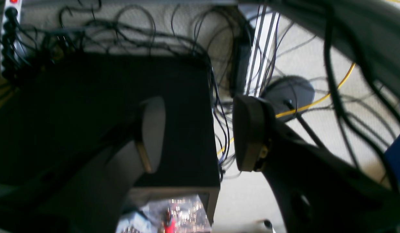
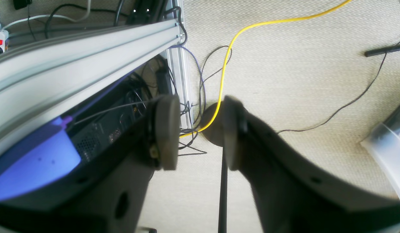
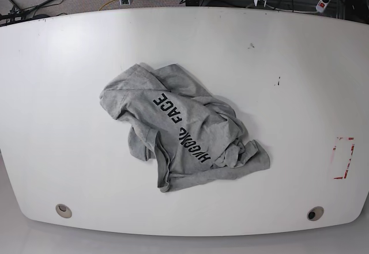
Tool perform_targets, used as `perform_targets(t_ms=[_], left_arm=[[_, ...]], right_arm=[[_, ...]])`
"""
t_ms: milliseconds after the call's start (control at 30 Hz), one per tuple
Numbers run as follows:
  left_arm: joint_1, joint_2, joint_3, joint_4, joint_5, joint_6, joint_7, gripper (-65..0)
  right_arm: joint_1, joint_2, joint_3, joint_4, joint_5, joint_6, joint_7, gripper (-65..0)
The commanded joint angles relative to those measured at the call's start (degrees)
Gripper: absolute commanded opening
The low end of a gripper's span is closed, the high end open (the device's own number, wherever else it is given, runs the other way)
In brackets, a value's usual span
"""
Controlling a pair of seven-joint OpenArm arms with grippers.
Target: Fold the T-shirt properly
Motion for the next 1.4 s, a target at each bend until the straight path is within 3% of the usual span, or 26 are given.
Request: perform_targets(t_ms=[0, 33, 567, 900, 1367], left_arm=[[1.42, -0.27, -0.12, 1.49, -0.43, 0.45, 0.26, -34.7], [0.82, -0.32, -0.08, 0.08, -0.2, 0.12, 0.0, -33.9], [2.23, -0.67, -0.26, 0.78, -0.29, -0.14, -0.44, -33.9], [11.55, -0.32, -0.26, 17.39, -0.29, 0.03, 0.09, -33.9], [28.86, -0.32, -0.34, 42.54, -0.38, -0.06, 0.09, -34.3]], right_arm=[[-0.05, 0.47, 0.16, 0.31, -0.1, -0.17, -0.36, -43.8], [1.07, -0.64, 0.0, 0.2, 0.17, 0.09, 0.25, -43.9], [1.6, -0.64, 0.08, 0.47, 0.43, 0.09, 0.6, -44.1], [-1.48, -0.64, 0.26, 1.17, 0.43, 0.09, 3.06, -44.1], [-21.17, -5.13, 0.0, 37.3, 0.52, 0.7, -3.79, -44.1]])
